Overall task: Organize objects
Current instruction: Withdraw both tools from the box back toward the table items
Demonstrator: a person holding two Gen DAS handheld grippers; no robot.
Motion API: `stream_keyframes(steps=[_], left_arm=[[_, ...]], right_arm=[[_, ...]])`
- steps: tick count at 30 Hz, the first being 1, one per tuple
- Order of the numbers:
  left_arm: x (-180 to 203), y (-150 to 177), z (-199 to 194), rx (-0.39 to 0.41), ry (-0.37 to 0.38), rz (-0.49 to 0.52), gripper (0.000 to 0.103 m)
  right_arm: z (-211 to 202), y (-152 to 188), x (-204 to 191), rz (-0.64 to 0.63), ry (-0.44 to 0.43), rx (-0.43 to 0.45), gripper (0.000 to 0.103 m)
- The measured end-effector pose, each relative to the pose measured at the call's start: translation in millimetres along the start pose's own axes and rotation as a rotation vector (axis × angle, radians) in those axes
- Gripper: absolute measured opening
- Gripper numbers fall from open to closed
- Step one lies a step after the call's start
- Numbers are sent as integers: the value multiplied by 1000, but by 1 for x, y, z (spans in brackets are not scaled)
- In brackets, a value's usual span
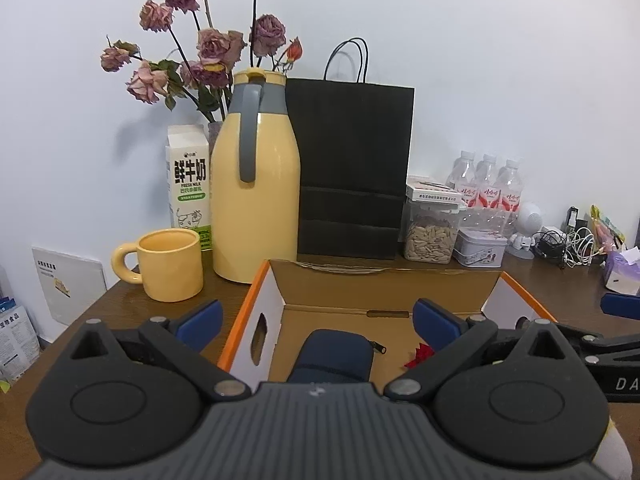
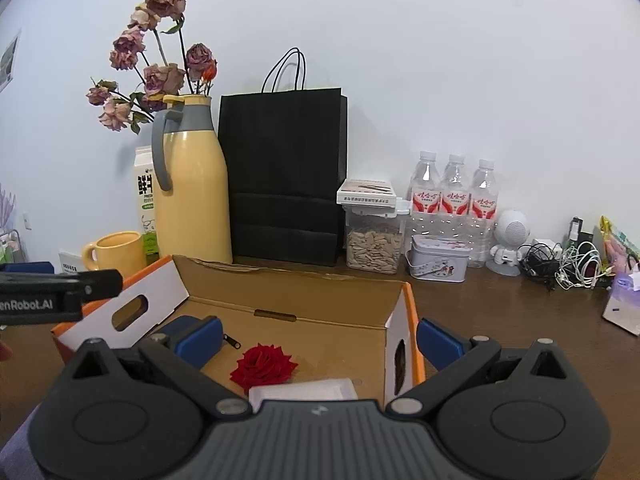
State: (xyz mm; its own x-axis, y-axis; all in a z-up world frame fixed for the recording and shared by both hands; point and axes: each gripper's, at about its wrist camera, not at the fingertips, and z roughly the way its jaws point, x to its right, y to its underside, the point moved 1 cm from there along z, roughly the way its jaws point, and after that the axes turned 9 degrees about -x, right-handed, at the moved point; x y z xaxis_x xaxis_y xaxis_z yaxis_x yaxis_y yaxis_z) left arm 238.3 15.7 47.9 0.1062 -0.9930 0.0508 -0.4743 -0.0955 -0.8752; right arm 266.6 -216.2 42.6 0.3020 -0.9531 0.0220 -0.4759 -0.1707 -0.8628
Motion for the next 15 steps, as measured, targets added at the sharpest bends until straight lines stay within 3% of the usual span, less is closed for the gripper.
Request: stream_keyframes(steps=[15], left_arm=[[-24,26,-56,-40,-17,9,103]], right_arm=[[-56,45,7,-22,2,-42,103]])
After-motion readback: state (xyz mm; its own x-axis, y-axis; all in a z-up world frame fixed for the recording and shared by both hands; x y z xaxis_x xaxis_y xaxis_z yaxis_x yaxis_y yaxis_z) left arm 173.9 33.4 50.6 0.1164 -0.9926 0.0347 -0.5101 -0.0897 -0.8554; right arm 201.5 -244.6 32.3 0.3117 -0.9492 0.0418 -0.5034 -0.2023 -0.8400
